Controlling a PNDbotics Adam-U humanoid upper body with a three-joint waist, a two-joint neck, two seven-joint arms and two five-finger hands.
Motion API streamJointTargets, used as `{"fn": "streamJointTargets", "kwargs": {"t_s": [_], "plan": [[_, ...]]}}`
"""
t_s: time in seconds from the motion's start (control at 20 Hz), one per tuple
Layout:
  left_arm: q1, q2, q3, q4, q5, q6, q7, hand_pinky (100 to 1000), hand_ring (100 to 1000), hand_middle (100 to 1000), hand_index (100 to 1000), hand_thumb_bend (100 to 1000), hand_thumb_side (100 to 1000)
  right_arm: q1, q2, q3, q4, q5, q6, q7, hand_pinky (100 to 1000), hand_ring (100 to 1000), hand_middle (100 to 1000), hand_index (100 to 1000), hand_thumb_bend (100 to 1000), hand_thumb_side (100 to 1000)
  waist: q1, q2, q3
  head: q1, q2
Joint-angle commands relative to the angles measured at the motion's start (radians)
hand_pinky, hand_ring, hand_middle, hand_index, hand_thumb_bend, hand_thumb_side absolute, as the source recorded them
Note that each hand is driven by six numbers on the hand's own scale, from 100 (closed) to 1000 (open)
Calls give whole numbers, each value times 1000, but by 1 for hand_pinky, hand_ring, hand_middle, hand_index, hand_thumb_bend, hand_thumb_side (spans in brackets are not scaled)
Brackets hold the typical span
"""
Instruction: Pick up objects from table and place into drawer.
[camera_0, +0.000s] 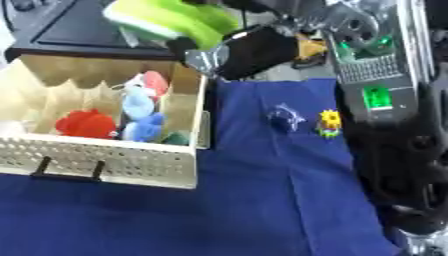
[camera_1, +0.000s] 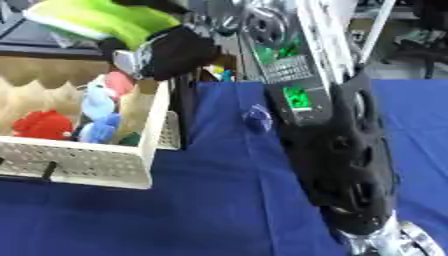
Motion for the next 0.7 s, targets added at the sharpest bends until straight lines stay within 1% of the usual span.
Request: {"fn": "streamJointTargets", "kwargs": {"t_s": [0.05,0.25,0.45,0.5,0.7], "plan": [[-15,30,-4,-13,8,3,-8,641,688,777,866,244,1000,-40,23,19,69,-1,-25,-28,713,846,493,605,207,678,2,-16,7,-13,3],[-19,30,-6,-13,15,6,-13,640,689,777,866,244,1000,-58,53,36,149,15,-62,-59,714,846,499,607,206,687,-1,-14,17,-22,4],[-22,32,-8,-13,20,9,-16,641,689,777,866,243,1000,-71,76,46,224,54,-89,-92,716,848,509,626,219,697,-4,-14,25,-32,3],[-22,32,-8,-13,22,9,-17,641,689,777,866,243,1000,-73,81,48,241,63,-95,-100,716,849,516,656,224,700,-4,-14,27,-34,3],[-23,32,-8,-13,25,10,-20,641,690,777,866,243,1000,-75,90,50,285,92,-117,-114,726,859,558,866,301,724,-4,-13,29,-36,2]]}}
